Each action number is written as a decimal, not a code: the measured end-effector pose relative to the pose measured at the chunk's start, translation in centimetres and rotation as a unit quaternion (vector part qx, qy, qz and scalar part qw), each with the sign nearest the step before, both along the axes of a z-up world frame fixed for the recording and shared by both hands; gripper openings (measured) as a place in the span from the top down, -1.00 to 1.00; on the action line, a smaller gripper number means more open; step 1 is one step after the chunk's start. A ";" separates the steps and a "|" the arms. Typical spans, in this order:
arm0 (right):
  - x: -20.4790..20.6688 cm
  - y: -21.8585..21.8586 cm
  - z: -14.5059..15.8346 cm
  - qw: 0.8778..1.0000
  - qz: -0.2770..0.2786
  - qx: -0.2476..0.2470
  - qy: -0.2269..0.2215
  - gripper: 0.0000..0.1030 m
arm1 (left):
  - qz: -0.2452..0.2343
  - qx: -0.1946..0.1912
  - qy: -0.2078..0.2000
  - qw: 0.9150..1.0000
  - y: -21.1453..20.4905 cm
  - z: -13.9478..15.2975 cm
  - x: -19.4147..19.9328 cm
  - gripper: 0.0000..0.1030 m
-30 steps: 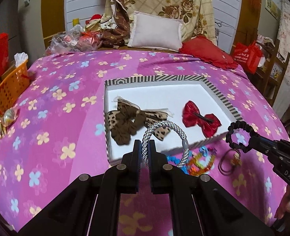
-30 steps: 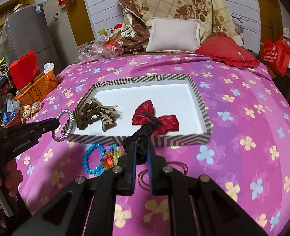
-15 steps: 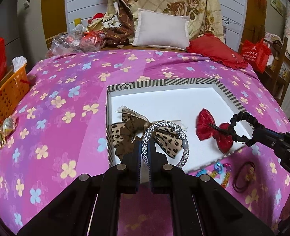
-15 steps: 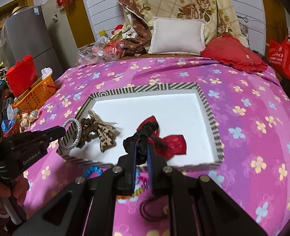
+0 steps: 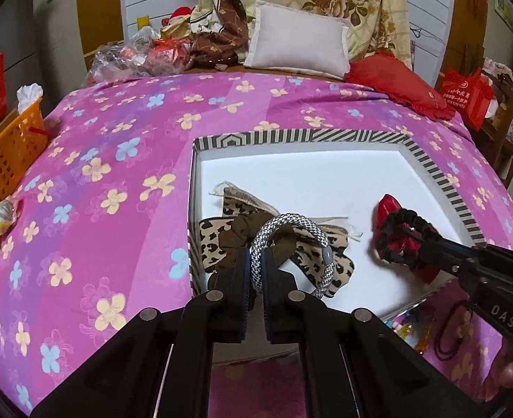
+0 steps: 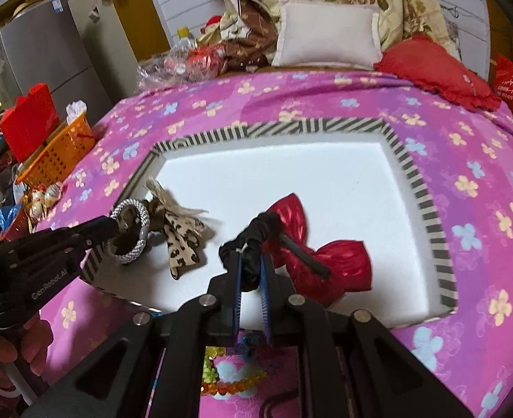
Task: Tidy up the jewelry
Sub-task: 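Carry the silver bracelet with the left tool while the right tool carries the hair tie into the box, then open both tools to drop the bracelet and hair tie beside the bows, then withdraw both tools from the box toward the remaining bracelets, then grasp the brown cord hair tie with the right tool while the left tool grasps the blue beaded bracelet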
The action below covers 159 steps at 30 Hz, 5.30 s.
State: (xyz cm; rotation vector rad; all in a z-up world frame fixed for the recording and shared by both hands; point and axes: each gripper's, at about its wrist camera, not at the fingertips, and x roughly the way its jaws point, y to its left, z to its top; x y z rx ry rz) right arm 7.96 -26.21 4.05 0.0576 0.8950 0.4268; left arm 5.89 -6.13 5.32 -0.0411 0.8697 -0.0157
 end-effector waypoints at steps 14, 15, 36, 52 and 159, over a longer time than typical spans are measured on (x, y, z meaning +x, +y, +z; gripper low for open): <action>0.9 1.7 -2.1 0.999 0.020 -0.018 0.031 0.80 | 0.005 0.007 0.016 1.000 0.0 -1.5 0.5 1.00; 0.9 1.8 -2.2 0.999 0.020 -0.019 0.034 0.80 | 0.006 0.007 0.018 1.000 0.0 -1.6 0.6 1.00; -1.7 -0.1 0.3 1.000 -0.011 0.001 0.009 -0.05 | 0.004 -0.001 0.000 1.000 0.2 0.1 -1.5 0.50; -7.9 -1.0 2.9 1.000 -0.017 0.002 -0.026 -0.27 | 0.000 -0.003 -0.036 0.999 -1.0 2.6 -7.3 0.50; -9.5 -7.8 -3.5 0.990 -0.075 -0.117 -0.007 0.22 | -0.029 -0.073 0.083 0.993 -2.6 -3.8 -6.7 0.50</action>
